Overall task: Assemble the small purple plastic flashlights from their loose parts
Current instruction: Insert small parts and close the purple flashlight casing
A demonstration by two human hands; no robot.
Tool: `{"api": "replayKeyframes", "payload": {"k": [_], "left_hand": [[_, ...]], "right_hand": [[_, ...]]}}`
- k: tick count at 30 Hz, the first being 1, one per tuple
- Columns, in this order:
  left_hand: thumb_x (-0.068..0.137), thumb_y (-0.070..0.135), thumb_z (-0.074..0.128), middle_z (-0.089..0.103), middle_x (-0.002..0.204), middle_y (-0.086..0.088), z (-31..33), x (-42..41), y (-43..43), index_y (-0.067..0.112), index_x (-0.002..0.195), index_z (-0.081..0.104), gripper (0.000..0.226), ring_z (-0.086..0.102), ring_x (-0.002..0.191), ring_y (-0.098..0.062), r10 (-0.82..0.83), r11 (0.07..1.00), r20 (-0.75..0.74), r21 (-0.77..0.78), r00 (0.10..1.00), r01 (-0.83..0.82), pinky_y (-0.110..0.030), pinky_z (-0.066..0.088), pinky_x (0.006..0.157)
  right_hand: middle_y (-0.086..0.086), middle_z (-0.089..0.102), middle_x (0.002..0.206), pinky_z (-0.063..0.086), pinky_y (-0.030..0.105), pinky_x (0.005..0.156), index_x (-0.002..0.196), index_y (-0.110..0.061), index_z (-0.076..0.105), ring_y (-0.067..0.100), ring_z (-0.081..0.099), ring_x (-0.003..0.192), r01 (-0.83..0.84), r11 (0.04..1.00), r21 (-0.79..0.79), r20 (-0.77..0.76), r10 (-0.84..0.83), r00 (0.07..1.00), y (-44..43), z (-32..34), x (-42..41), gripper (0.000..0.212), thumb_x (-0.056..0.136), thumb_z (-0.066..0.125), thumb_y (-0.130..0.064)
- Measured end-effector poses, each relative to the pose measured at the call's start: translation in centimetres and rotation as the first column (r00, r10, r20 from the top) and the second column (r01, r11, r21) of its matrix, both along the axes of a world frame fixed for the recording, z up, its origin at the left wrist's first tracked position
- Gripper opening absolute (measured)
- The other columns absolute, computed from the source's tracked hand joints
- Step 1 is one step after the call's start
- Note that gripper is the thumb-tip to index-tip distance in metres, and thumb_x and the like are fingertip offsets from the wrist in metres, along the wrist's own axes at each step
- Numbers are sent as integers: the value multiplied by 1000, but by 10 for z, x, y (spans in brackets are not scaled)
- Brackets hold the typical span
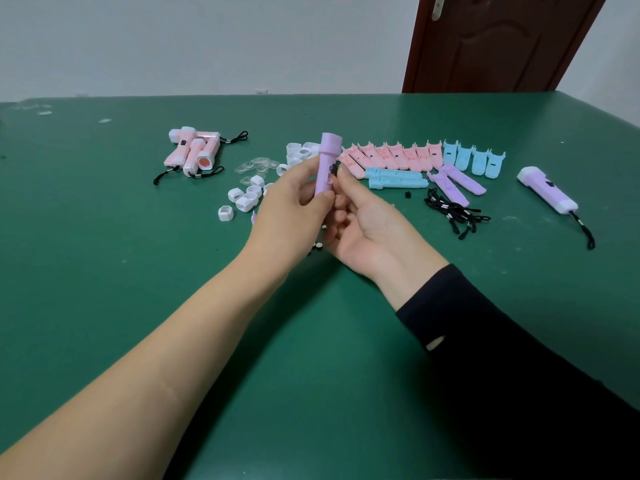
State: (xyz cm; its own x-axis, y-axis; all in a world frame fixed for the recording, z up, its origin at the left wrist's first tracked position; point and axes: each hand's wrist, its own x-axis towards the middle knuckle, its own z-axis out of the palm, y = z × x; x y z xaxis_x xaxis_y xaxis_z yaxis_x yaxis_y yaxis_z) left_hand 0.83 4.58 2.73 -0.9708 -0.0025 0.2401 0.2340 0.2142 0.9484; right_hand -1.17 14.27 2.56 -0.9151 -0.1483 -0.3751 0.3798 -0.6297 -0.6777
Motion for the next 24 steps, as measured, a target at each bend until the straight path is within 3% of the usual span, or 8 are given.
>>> {"api": "replayKeyframes", "payload": {"k": [5, 12, 16, 19, 24], "left_hand": [[98, 4, 47, 68, 77, 16, 0, -1, 0, 25, 124, 62, 37, 62, 71, -3, 1, 1000, -3, -3, 1000, -1, -25, 50, 76], [99, 2, 46, 68, 82, 5, 1, 1, -1, 18, 123, 62, 34, 58, 67, -5, 1, 1000, 12, -10, 1000, 0, -23, 48, 69], [98, 1, 46, 72, 92, -3, 1, 3, 0, 19, 123, 62, 34, 60, 70, -6, 10, 1000, 4, -29, 1000, -10, -23, 51, 73], [98, 2, 47, 74, 99, 1, 0, 3, 1, 23, 121, 61, 34, 61, 70, 1, 12, 1000, -5, -19, 1000, -12, -17, 49, 72], [97, 3, 48, 73, 91, 7, 0, 3, 0, 31, 110, 62, 34, 57, 60, 5, 13, 1000, 9, -3, 1000, -13, -14, 47, 63]], "right_hand": [[-11, 38, 51, 32, 13, 42, 70, -21, 63, 2, 32, 39, -6, 1000, 22, -4, 6, 1000, -1, -1, 1, 26, 91, 63, -36], [-11, 35, 49, 31, 14, 40, 70, -21, 59, 2, 33, 34, -22, 999, 39, -18, 23, 1000, -4, -2, 3, 27, 92, 62, -37], [-11, 34, 49, 31, 13, 40, 70, -22, 60, 3, 31, 35, -10, 998, 66, -10, 11, 1000, -4, -3, 4, 26, 90, 64, -40], [-10, 35, 47, 32, 14, 41, 68, -22, 59, 3, 32, 34, 1, 996, 89, 1, -1, 1000, -4, -4, 5, 29, 87, 67, -42], [-11, 39, 38, 30, 13, 37, 69, -22, 59, 3, 32, 31, 3, 992, 123, -6, -3, 1000, -6, -4, 6, 29, 88, 65, -43]]}}
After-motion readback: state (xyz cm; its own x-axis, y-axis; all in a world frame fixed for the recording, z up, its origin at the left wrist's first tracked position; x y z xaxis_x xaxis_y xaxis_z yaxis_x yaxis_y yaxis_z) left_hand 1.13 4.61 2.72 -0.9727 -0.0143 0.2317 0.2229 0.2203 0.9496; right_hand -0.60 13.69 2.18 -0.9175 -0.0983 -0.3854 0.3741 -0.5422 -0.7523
